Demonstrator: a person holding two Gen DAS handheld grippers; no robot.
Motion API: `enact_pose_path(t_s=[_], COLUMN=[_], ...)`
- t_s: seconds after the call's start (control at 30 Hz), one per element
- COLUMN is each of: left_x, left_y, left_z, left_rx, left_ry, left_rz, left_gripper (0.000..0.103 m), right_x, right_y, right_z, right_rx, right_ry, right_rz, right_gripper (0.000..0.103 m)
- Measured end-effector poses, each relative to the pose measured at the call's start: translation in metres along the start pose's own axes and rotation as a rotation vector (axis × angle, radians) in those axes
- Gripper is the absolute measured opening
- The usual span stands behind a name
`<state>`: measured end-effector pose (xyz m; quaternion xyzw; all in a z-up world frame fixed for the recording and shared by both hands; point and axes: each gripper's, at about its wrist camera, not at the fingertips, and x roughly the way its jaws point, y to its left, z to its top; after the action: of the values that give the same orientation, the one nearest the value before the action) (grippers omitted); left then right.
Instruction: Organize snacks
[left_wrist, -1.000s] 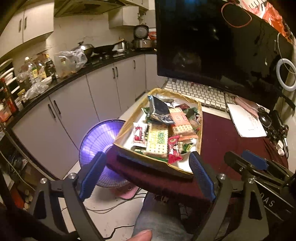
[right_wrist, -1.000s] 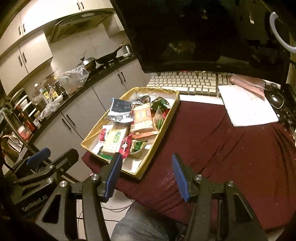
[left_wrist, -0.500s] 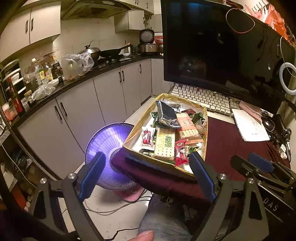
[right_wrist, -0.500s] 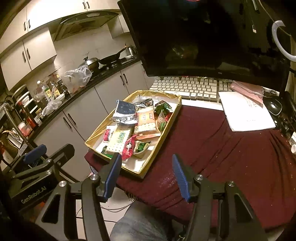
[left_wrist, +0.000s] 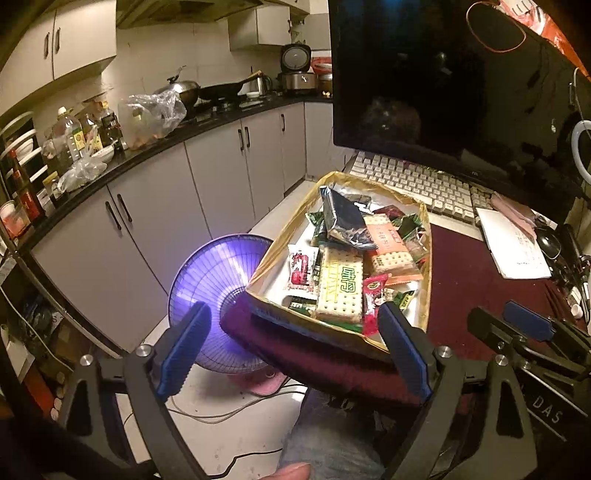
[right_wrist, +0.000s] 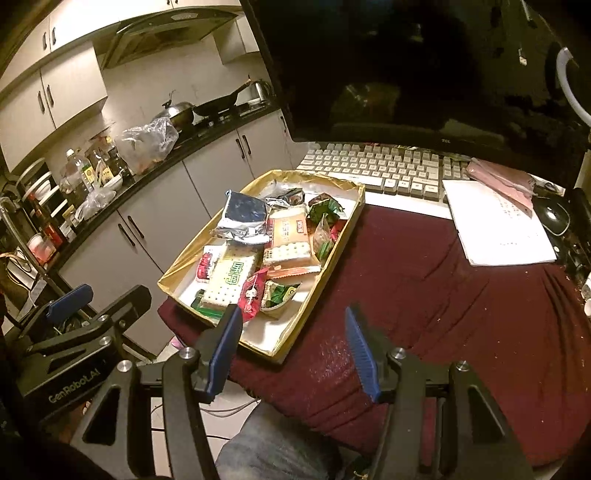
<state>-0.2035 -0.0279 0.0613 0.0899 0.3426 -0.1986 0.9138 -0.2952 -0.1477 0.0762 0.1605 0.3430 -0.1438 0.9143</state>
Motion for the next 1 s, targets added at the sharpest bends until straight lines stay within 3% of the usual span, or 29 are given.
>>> enact_pose_path(t_s=[0.23,0.57,1.0], left_x=[0.034,0.069,0.082], left_y=[0.005,0.013,0.013], left_z=[0.005,0.019,0.028], left_rx=[-0.004,0.009,0.020], left_ry=[0.053,0.089,0.113], left_rz=[0.009,0.012,0.022], left_gripper=[0.091,0.091,0.091], right_x=[0.029,0.063,0.068], right_y=[-0.002,-0.006,-0.001], right_z=[0.004,0.012,0.022], right_rx=[-0.001,-0.001,-0.053], right_ry=[0.046,0.073,0.048], right_rz=[0.005,0.035,0.054], right_gripper=[0.057,0.067,0.067])
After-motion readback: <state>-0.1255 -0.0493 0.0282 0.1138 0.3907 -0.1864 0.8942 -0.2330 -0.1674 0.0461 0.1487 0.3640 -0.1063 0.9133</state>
